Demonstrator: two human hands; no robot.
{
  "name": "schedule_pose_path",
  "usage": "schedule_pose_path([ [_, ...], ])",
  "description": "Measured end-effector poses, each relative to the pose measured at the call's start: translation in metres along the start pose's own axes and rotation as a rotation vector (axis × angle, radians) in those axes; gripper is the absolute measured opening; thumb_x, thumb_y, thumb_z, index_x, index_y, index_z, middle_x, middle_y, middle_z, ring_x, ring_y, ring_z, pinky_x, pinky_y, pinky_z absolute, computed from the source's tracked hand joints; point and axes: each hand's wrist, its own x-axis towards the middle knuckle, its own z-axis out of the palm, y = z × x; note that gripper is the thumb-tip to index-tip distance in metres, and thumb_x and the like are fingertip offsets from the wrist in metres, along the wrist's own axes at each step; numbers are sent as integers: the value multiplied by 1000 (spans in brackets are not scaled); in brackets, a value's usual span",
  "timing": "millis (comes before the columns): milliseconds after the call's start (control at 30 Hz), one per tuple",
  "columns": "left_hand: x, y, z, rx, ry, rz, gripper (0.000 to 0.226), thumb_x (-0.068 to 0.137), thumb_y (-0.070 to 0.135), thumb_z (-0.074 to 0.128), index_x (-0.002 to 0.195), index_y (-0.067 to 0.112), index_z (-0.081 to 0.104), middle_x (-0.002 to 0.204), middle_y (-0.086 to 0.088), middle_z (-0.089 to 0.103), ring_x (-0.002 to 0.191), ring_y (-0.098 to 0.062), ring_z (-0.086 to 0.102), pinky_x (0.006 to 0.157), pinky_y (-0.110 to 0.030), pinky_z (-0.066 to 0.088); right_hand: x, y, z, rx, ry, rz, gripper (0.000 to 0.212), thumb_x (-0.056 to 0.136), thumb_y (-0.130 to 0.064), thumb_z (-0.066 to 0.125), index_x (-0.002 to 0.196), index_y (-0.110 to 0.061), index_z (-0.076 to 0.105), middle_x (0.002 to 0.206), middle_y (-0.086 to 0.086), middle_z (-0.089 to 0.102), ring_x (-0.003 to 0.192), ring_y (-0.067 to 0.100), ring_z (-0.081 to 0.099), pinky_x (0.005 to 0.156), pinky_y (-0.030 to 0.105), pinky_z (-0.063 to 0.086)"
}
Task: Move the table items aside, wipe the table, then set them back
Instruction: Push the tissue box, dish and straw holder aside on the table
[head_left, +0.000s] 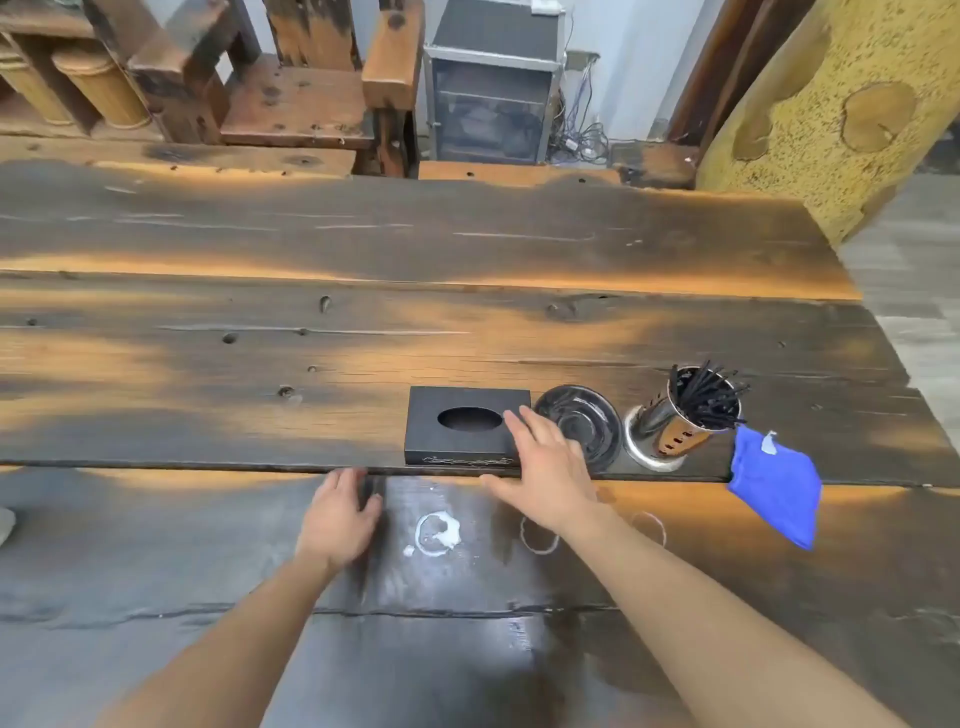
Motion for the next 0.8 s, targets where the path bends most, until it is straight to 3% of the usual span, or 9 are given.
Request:
schedule_pose_path([
  [167,79,10,-12,92,-10,20,69,87,51,47,150,21,42,159,-3,38,142,-32,42,112,-53,39,74,-6,9,-139,-47,-66,115,75,-84,61,166,-34,11,175,1,6,162,21,2,127,48,11],
  [267,112,8,-7,169,-1,62,69,96,52,52,157,30,29,170,3,16,157,-25,17,121,-54,21,97,-4,22,-198,-89,-114,123,69,-90,59,166,-35,7,176,1,3,162,21,-1,127,50,8],
  [433,148,3,2,296,-3,65,75,96,71,32,161,41,10,173,4,-2,159,-22,-10,127,-52,-3,114,2,40,-269,-94,-167,124,69,-92,55,166,-32,7,175,5,9,162,25,4,127,51,7],
  [633,148,-2,16,378,94,65,75,96,72,19,162,40,5,173,4,-3,159,-22,-11,126,-54,-4,124,11,49,-276,-14,-241,114,72,-87,56,161,-20,30,159,13,39,150,34,31,119,47,15],
  [800,149,-2,18,391,108,65,74,96,71,19,162,40,5,173,4,-3,159,-22,-11,127,-53,-4,156,11,30,-226,26,-272,113,72,-85,56,161,-20,31,157,13,39,146,33,32,119,49,18],
])
